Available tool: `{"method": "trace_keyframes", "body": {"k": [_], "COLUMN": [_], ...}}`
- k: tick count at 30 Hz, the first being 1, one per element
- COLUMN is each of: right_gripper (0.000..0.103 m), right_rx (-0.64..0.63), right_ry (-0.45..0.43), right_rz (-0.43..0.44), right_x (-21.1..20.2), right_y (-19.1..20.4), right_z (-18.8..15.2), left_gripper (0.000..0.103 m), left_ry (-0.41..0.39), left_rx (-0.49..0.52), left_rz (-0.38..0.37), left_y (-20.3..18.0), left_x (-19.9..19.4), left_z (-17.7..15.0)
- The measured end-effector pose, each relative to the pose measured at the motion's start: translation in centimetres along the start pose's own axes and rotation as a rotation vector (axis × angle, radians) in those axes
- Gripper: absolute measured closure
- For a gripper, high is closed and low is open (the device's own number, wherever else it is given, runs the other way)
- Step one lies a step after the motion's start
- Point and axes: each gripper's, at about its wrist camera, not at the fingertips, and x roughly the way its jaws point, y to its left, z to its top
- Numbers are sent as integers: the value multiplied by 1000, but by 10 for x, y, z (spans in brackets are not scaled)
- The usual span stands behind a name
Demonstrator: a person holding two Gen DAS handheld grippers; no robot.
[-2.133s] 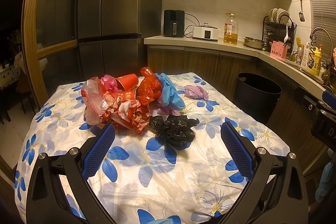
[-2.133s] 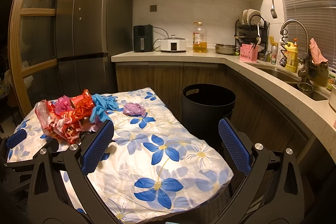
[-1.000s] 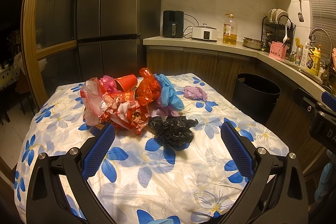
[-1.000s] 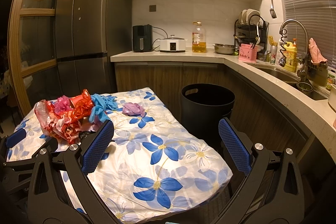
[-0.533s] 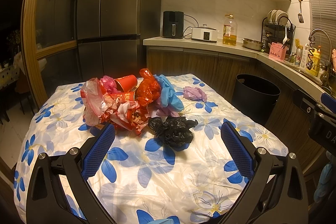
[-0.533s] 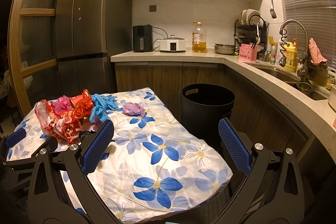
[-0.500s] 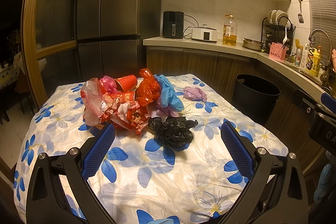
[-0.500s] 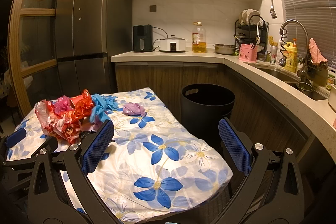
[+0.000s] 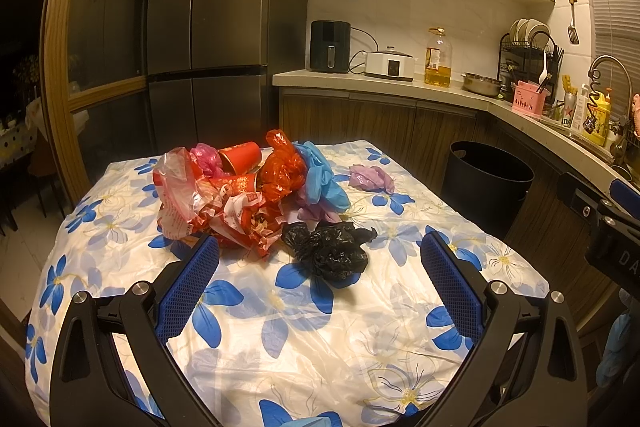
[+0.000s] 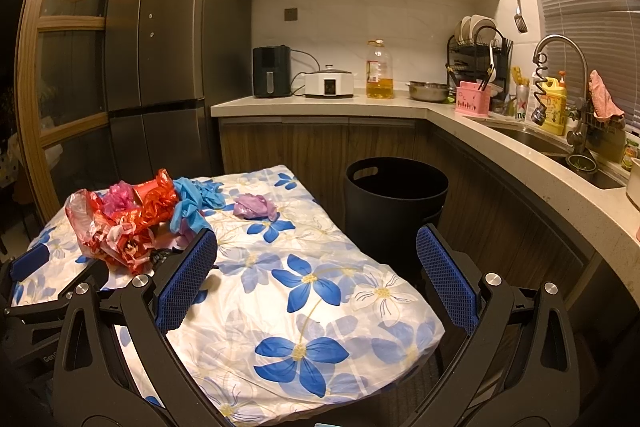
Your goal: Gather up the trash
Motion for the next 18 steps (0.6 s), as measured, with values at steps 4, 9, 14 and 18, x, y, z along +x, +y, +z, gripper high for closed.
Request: {"method": "trace_keyframes", "body": {"k": [4,9,14,18], "right_gripper": [5,5,5,5], "right_rx": [1,1,1,-9], "right_ry": [1,0,8,3], "right_rz": [1,3,30,56], "right_x": [1,3,12,22], "right_y": [0,0,1,5], "right_z": [-2,-4,-9,-13], "left_gripper": [6,6,6,6], "left_ry": [-1,-3,-11,-26], "left_rx": [-3,-4,-19,-43], "left_rz": [-1,0,14,45], "left_y": [0,0,-2,1], "left_x": [0,0,1,5], "left_z": [0,0,3,0]}}
